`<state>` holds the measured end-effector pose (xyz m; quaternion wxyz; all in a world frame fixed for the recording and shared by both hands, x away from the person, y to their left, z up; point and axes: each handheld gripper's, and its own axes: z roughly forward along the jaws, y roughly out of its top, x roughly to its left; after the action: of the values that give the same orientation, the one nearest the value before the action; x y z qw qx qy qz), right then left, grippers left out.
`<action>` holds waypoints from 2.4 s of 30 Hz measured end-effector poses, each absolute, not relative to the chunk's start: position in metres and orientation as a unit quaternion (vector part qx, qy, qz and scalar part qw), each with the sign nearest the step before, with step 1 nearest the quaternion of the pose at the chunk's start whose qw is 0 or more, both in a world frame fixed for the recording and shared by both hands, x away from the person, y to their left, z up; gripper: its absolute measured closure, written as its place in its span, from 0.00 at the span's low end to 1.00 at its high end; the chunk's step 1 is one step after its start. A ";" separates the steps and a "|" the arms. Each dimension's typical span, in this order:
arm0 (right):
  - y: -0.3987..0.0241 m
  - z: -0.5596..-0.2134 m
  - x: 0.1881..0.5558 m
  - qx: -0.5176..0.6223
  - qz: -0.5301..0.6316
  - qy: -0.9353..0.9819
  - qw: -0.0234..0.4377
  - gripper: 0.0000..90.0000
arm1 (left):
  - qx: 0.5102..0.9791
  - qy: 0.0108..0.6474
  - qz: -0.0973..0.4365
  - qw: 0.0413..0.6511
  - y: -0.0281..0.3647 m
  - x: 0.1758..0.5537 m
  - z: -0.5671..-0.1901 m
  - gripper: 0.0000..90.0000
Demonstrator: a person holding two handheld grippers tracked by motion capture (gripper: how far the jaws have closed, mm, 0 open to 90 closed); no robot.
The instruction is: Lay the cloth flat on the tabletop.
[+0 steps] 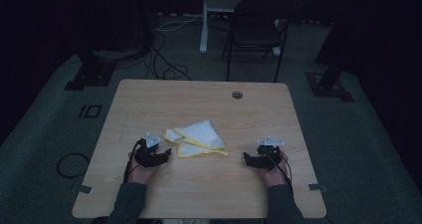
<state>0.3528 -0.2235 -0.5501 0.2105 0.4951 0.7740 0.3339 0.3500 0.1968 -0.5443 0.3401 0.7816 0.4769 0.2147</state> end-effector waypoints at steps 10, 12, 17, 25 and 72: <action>-0.218 -0.548 0.349 0.494 0.332 0.777 0.207 0.22 | 0.783 0.474 0.214 0.341 0.197 0.349 -0.544 0.45; -0.217 -0.546 0.347 0.493 0.332 0.777 0.207 0.32 | 0.784 0.473 0.214 0.341 0.196 0.349 -0.544 0.49; -0.216 -0.544 0.345 0.484 0.334 0.782 0.206 0.47 | 0.784 0.474 0.214 0.341 0.196 0.348 -0.544 0.50; -0.211 -0.542 0.342 0.469 0.339 0.789 0.204 0.62 | 0.786 0.471 0.209 0.340 0.196 0.348 -0.542 0.59; -0.160 -0.517 0.328 0.372 0.389 0.817 0.207 0.74 | 0.775 0.481 0.225 0.343 0.199 0.367 -0.527 0.57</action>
<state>0.3282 -0.1601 -0.5170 0.2065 0.3721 0.8171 0.3889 0.3672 0.1985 -0.5265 0.3431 0.7752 0.4805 0.2245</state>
